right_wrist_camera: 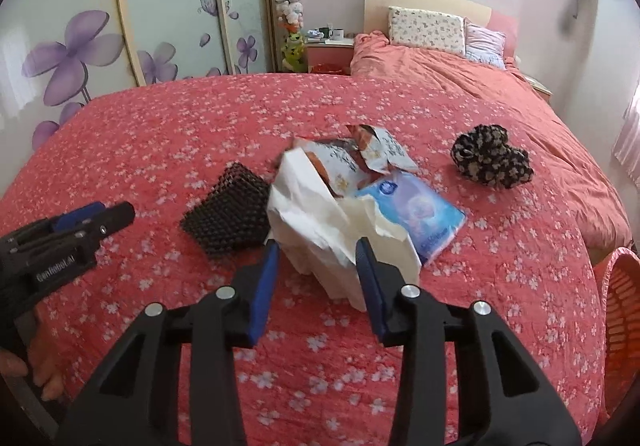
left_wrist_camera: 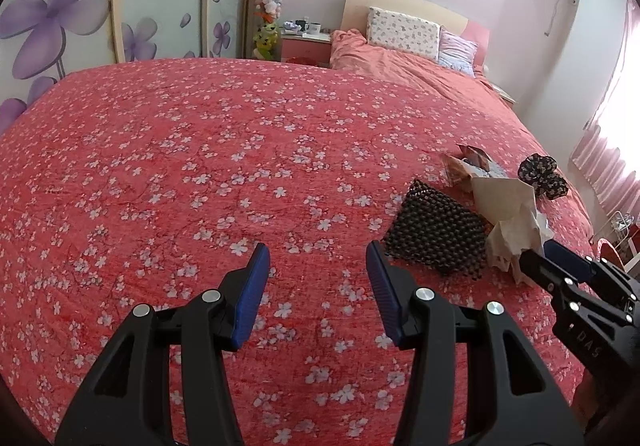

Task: Collect trash
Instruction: 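Grasp the white crumpled tissue with the right tool while the left tool grasps the black mesh pad, then carry the tissue and mesh pad over the orange basket and open both tools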

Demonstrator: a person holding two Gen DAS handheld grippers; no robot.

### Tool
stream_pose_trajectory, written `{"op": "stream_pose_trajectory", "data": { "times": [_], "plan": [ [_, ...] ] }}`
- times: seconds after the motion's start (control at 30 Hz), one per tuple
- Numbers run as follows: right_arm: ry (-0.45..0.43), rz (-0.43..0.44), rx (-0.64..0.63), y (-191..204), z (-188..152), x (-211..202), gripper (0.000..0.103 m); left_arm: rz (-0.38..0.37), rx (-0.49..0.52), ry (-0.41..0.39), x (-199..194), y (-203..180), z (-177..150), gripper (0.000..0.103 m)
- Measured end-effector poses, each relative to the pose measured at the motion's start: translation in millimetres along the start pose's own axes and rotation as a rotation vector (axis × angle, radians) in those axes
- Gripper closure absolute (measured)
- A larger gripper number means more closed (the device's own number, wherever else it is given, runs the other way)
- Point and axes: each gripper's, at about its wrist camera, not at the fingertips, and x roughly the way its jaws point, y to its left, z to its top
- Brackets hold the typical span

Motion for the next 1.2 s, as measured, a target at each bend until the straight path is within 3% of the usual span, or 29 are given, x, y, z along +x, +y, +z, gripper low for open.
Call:
{"op": "stream_pose_trajectory", "data": {
  "times": [0.1,0.27,0.4,0.43,0.53,0.9,1.0,1.13,1.2],
  "plan": [
    [-0.033,-0.018,-0.013,1,-3,-13,0.063,-0.004,0.008,-0.001,0,-3,-1,0.053],
    [0.005,-0.049,-0.007,-4,-2,0,0.064,-0.012,0.015,0.005,2,-10,-2,0.053],
    [0.035,-0.074,-0.035,0,0,15,0.077,-0.013,0.03,0.004,1,-15,-1,0.053],
    [0.035,-0.082,-0.05,1,-1,17,0.087,-0.013,0.034,0.003,1,-17,0,0.053],
    [0.007,-0.064,-0.042,0,-1,9,0.095,-0.02,0.039,0.001,1,-21,1,0.053],
    [-0.168,-0.063,0.086,-39,3,-70,0.096,-0.072,0.11,-0.008,9,-67,13,0.034],
    [-0.175,-0.093,0.12,-57,-4,-80,0.096,-0.05,0.137,0.017,26,-83,15,0.031],
    [-0.164,-0.13,0.173,-84,-17,-87,0.096,-0.001,0.167,0.109,59,-98,11,0.031],
    [-0.159,-0.147,0.196,-96,-22,-89,0.096,0.038,0.192,0.093,60,-103,10,0.031]
  ]
}}
